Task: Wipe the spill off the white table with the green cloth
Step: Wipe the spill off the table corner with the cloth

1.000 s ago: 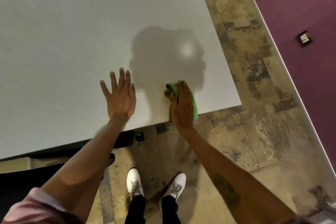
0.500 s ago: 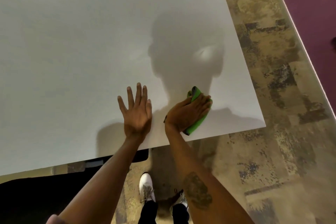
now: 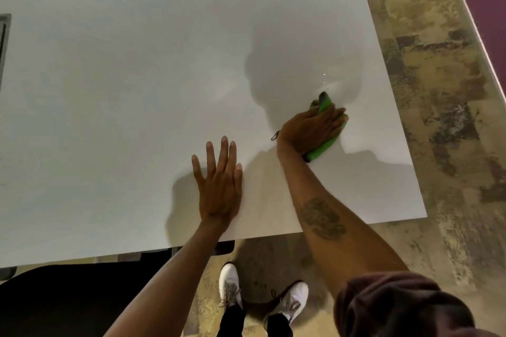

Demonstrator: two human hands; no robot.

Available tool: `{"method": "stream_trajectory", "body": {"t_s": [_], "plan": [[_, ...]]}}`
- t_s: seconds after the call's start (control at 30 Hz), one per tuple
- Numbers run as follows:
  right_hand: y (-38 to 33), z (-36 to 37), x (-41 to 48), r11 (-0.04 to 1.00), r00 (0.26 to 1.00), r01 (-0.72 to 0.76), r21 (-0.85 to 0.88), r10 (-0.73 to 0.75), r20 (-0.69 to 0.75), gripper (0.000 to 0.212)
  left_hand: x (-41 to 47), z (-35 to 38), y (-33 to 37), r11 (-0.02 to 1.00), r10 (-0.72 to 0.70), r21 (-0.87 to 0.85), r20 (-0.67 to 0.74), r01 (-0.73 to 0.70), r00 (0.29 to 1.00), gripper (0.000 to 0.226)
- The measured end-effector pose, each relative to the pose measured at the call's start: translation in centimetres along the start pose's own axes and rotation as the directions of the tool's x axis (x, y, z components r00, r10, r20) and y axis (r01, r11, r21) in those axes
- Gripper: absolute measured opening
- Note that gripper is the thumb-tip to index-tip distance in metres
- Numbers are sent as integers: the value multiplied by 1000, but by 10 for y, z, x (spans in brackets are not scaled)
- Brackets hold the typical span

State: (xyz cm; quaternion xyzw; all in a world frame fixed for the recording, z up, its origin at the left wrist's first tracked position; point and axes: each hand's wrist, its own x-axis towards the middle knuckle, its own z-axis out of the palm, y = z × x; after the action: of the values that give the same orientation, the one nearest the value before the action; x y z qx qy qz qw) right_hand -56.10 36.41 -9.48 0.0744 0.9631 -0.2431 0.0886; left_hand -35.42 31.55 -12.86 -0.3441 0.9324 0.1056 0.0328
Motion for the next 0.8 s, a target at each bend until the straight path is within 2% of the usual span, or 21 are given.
{"method": "stream_trajectory", "body": {"t_s": [0.1,0.17,0.33,0.43,0.53,0.67,0.8], "plan": [[-11,7,20,981,983,81,177,-49,-174,48,0,1,1,1000,8,-1,-12,-8,1000,58],[-17,10,33,961,969,162,225,-112,-219,44,-1,2,0,1000,14,-8,-21,-15,1000,58],[-16,10,68,916,936,351,192,-349,-46,49,-3,5,-1,999,45,-8,-75,-46,996,53],[-4,5,71,849,862,491,193,-506,32,46,-4,8,-1,998,66,-6,-98,-67,993,54],[7,0,63,779,781,569,263,-612,121,44,-3,11,-3,999,41,-31,-50,-42,998,58],[20,-3,39,711,669,668,219,-703,241,45,-3,12,-3,997,20,-74,-12,-21,1000,59],[33,-2,4,634,568,741,220,-767,299,43,-4,10,-2,995,18,-97,-5,-18,1000,58]]}}
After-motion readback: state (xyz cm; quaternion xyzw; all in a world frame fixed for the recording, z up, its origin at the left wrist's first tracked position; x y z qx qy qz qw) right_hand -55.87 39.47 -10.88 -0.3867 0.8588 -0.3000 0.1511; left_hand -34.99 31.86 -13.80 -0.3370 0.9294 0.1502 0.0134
